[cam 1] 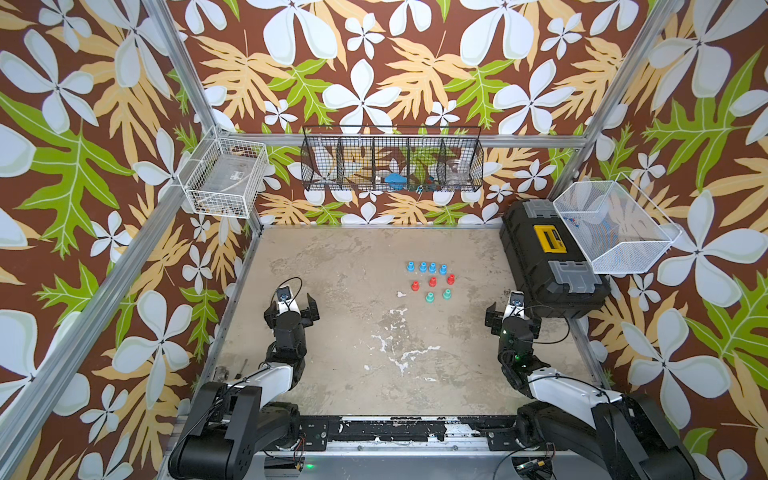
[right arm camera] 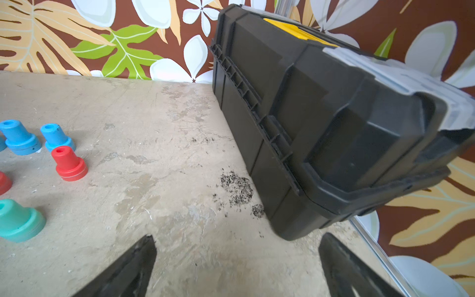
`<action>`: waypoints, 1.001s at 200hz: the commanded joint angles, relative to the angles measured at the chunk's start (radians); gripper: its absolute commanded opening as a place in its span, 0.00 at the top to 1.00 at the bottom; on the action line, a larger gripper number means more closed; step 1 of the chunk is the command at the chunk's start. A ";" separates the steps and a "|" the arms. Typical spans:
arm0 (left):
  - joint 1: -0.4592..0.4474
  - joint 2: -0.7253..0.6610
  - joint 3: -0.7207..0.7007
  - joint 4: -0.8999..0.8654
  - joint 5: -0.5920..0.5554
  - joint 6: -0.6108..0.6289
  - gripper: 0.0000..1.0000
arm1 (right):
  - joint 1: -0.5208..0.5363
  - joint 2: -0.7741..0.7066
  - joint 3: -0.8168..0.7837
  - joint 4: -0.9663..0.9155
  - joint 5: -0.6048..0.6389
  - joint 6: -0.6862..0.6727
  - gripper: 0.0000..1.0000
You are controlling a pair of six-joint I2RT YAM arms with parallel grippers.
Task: Close the stamp cap
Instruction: Reset both arms
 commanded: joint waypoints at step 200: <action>-0.045 0.232 -0.082 0.501 0.184 0.066 0.00 | -0.073 0.439 -0.197 1.049 -0.241 -0.159 0.00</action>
